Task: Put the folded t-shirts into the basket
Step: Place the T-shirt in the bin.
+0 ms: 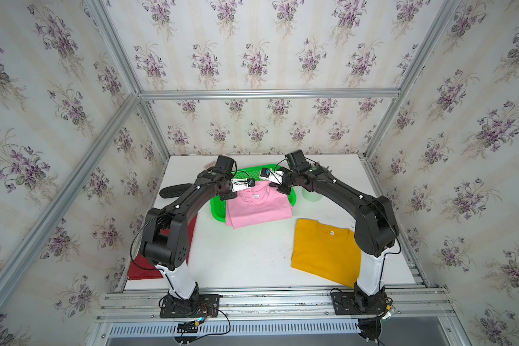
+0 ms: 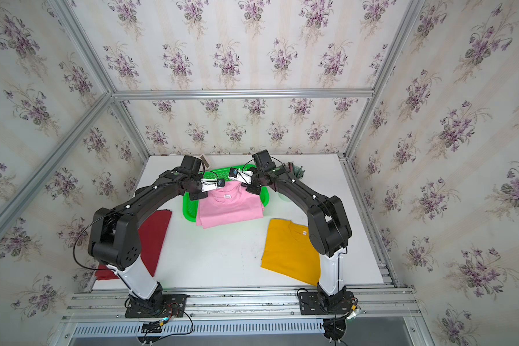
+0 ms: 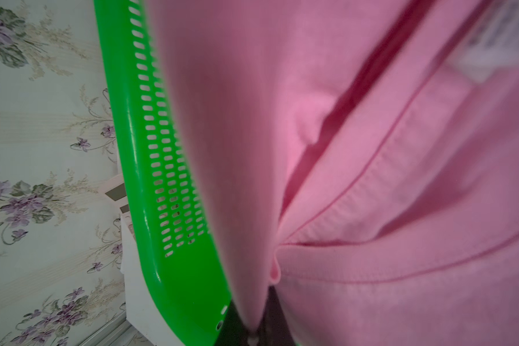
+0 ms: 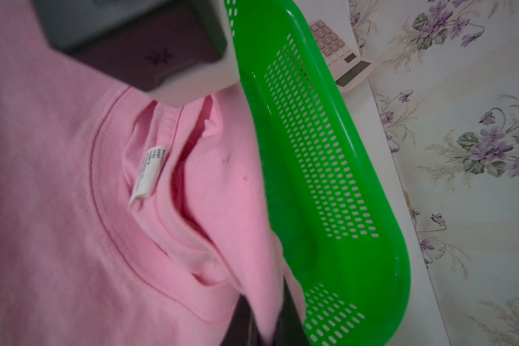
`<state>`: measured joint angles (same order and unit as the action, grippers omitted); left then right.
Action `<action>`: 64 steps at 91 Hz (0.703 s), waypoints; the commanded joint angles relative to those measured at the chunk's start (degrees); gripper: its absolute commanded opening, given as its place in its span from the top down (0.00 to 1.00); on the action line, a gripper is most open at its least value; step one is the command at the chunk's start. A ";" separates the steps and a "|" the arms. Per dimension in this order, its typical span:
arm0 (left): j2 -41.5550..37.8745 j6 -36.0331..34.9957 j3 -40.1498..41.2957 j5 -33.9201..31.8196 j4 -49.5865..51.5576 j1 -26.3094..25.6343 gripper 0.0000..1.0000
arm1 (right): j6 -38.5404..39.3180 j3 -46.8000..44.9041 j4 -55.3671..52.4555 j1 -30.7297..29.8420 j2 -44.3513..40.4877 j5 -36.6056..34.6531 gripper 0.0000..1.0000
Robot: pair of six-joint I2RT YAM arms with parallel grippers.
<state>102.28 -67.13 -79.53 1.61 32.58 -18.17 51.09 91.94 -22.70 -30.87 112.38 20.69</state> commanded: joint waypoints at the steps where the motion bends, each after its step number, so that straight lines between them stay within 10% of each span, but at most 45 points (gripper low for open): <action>1: 1.21 2.21 0.86 1.18 -1.93 -0.02 1.00 | -1.90 -1.33 2.41 1.42 1.02 -0.44 1.00; 64: -15.37 16.51 19.41 2.08 -0.59 -9.77 1.00 | -5.47 -27.27 8.06 0.55 -16.98 2.59 1.00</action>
<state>89.71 -54.24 -59.70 2.57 29.02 -27.64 46.28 65.21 -15.20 -30.02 97.27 22.57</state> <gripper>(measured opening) 0.078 0.082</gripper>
